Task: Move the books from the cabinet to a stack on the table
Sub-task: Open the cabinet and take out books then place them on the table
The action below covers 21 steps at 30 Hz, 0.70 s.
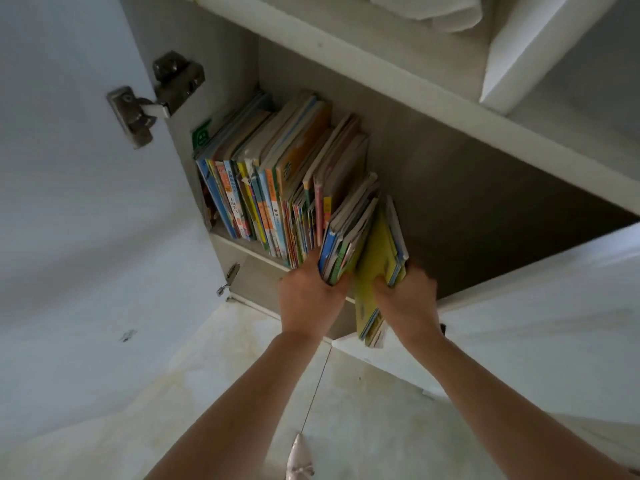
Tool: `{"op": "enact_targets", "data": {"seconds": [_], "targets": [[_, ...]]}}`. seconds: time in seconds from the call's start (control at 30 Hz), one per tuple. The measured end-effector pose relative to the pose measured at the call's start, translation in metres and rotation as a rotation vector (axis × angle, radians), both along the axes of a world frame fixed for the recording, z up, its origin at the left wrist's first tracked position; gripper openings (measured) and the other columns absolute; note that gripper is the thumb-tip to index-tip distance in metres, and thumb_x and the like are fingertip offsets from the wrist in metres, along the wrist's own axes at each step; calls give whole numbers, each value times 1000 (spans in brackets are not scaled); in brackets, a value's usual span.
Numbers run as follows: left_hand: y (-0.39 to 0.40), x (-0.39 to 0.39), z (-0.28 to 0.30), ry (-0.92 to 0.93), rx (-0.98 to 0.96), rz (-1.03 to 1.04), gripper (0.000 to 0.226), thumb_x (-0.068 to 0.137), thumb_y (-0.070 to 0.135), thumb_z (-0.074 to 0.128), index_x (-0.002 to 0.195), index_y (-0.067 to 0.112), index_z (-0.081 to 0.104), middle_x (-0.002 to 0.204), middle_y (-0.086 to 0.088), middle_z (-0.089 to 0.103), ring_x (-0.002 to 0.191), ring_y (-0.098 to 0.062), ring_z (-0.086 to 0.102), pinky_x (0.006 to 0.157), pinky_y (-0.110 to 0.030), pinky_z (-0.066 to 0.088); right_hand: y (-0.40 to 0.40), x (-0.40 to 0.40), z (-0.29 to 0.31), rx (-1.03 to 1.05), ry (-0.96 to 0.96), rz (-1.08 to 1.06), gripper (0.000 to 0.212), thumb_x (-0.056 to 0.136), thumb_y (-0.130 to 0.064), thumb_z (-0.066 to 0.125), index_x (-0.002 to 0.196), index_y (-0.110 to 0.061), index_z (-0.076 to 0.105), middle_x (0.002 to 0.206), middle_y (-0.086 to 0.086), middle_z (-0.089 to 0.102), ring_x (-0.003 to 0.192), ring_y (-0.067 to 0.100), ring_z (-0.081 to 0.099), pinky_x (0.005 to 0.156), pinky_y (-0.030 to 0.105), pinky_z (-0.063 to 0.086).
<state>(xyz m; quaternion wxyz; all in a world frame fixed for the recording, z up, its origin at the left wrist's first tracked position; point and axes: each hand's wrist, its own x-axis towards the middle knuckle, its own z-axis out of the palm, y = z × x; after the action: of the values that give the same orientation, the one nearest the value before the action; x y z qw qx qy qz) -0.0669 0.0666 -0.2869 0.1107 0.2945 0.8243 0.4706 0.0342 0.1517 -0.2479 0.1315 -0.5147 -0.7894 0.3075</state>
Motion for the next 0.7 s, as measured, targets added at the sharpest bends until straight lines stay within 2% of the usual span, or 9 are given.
{"op": "enact_targets", "data": {"seconds": [0.13,0.2,0.27,0.33,0.43,0.5,0.6,0.7], "targets": [[-50,4,51,-13,-86,-5,24,76,28,72,93,13,66,66,9,60,52,-13,55,54,-22,48,-38,11,50,-14,-52,71,15,84,-16,63,88,-16,49,66,-10,52,59,10,58,57,26,55],[-75,5,74,-21,-123,-16,24,76,31,71,91,14,65,67,10,58,54,-14,52,57,-20,42,-58,15,72,-21,-92,86,16,85,-16,62,87,-16,46,64,-8,50,57,11,56,53,24,51],[-96,8,93,-48,-154,-19,21,76,34,70,87,18,61,65,11,56,55,-14,51,52,-18,36,-73,23,92,-29,-107,108,15,85,-14,60,86,-16,45,63,-5,49,55,11,52,48,22,44],[-129,12,125,-44,-202,-15,19,75,32,70,82,24,55,60,14,51,55,-13,50,48,-14,31,-101,35,127,-88,-95,115,12,86,-14,57,88,-16,45,66,-1,49,60,10,48,51,28,45],[-149,17,135,-96,-227,24,18,72,32,71,82,25,57,61,12,55,61,-15,55,53,-21,40,-113,44,147,-147,-79,131,6,85,-15,55,90,-17,52,73,3,56,67,11,54,61,37,53],[-165,23,147,-110,-242,56,19,70,34,71,79,25,57,63,10,59,64,-17,58,58,-28,46,-123,51,163,-164,-49,156,7,83,-17,57,90,-20,56,73,2,60,68,18,60,61,37,54],[-203,41,171,-137,-250,141,20,69,35,73,77,23,58,65,5,62,63,-19,58,58,-32,48,-145,62,183,-144,-34,259,15,81,-14,61,78,-27,52,63,-1,56,57,20,56,51,29,44],[-233,62,190,-189,-250,266,18,69,30,75,74,25,59,63,7,60,62,-17,58,51,-26,42,-163,72,196,-113,-53,384,15,81,-14,61,87,-22,51,59,-4,49,53,14,47,48,26,34]]}}
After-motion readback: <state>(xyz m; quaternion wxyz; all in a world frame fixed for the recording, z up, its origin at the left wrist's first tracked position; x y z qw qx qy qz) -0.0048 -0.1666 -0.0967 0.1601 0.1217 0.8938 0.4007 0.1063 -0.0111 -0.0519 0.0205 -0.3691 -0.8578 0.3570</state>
